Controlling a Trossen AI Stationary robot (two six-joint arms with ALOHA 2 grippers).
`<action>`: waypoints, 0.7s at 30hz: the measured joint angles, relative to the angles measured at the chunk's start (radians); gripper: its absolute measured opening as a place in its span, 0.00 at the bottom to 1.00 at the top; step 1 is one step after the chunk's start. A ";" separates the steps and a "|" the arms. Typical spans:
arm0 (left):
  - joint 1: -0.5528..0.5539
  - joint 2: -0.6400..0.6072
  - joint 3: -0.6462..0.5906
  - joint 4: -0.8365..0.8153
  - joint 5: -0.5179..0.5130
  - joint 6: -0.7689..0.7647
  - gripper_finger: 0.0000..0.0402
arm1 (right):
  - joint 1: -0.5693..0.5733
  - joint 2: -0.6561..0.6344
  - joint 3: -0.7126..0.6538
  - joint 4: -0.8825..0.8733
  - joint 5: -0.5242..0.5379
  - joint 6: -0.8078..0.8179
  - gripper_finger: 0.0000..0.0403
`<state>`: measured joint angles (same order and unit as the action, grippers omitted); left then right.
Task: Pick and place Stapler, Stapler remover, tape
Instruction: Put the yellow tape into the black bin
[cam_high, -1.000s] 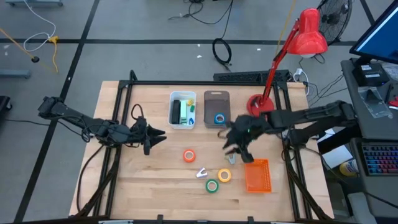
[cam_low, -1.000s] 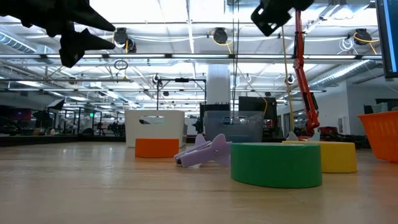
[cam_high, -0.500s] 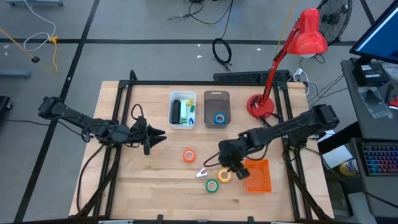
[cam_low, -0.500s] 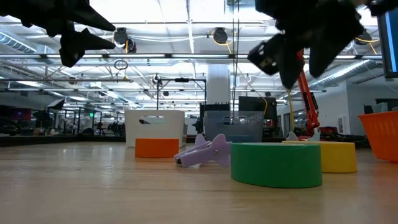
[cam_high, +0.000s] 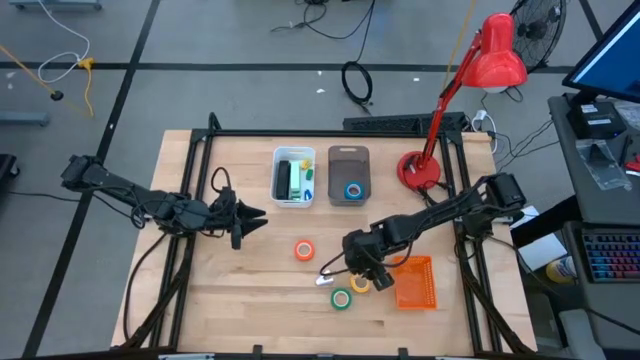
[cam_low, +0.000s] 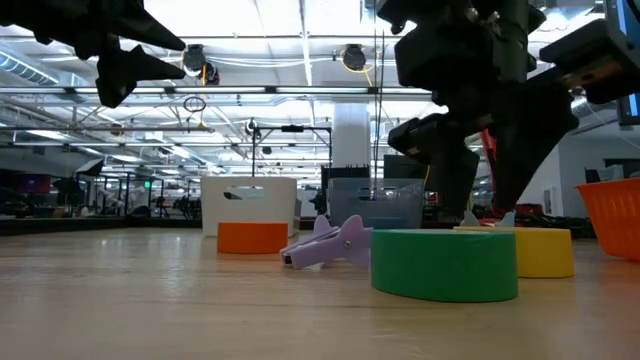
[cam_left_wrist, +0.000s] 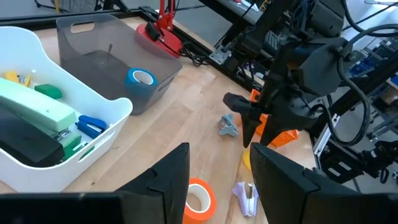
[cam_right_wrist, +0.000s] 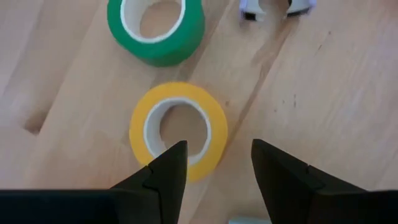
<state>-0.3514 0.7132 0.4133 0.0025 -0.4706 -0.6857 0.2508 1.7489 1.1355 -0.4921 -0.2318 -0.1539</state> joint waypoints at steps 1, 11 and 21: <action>0.000 0.000 0.000 0.000 0.000 0.004 0.42 | 0.000 0.003 0.000 0.007 0.000 0.001 0.43; 0.000 0.000 0.000 0.001 0.000 0.048 0.42 | 0.000 0.017 0.000 0.016 0.026 -0.016 0.42; 0.000 0.000 0.000 0.001 -0.001 0.072 0.42 | 0.000 0.018 0.000 0.016 0.017 -0.016 0.42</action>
<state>-0.3515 0.7136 0.4133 0.0032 -0.4717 -0.6136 0.2508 1.7672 1.1355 -0.4763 -0.2146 -0.1699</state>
